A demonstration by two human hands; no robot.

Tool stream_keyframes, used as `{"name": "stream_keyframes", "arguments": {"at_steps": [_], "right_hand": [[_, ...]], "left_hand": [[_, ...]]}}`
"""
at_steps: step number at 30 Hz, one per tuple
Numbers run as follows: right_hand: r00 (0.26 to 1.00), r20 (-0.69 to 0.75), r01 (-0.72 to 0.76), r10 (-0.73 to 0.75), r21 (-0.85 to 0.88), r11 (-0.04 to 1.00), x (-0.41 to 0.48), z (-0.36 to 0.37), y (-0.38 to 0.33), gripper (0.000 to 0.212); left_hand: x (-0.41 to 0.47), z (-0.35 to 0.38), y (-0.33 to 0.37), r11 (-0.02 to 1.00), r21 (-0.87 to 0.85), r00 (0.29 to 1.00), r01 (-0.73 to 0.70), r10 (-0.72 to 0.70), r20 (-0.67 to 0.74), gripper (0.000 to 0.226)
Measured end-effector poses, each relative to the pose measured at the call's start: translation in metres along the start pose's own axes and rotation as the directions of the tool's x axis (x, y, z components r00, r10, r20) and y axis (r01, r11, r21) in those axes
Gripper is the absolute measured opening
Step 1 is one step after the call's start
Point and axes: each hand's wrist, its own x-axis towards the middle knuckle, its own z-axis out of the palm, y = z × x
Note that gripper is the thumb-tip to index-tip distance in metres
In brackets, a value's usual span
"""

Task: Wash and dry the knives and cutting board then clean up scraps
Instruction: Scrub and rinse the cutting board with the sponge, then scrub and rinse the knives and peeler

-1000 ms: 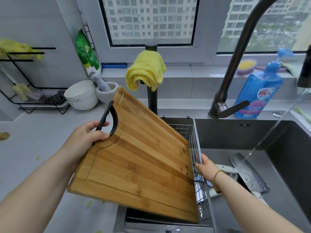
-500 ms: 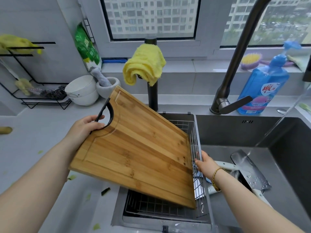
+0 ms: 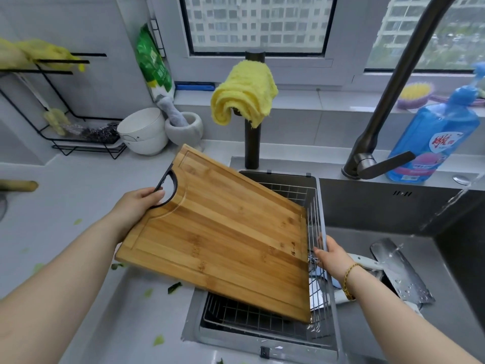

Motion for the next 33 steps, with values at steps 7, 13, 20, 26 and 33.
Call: {"name": "stream_keyframes", "arguments": {"at_steps": [7,13,20,26,33], "right_hand": [[1.000,0.006,0.012,-0.012,0.031,0.999,0.001,0.000,0.003,0.035],[1.000,0.010,0.028,-0.029,0.046,0.999,0.000,-0.001,0.002,0.035],[0.999,0.012,0.048,-0.048,0.012,0.999,-0.005,-0.001,0.001,0.034],[0.995,0.023,0.102,-0.101,-0.051,0.993,-0.018,-0.013,0.003,0.041],[0.994,-0.092,0.061,-0.063,-0.026,0.998,-0.029,-0.054,0.037,0.030]], "left_hand": [[0.000,0.000,-0.004,0.997,0.020,0.997,0.080,-0.080,-0.009,0.041],[0.001,-0.003,-0.003,0.992,-0.028,0.992,0.126,-0.125,0.012,0.042],[-0.021,0.010,-0.001,0.843,0.515,0.933,-0.155,0.296,-0.205,0.036],[-0.061,0.054,0.011,0.787,0.363,0.856,-0.499,0.512,0.069,0.022],[-0.086,0.154,-0.003,0.730,0.146,0.709,-0.668,0.564,0.424,0.025]]}}
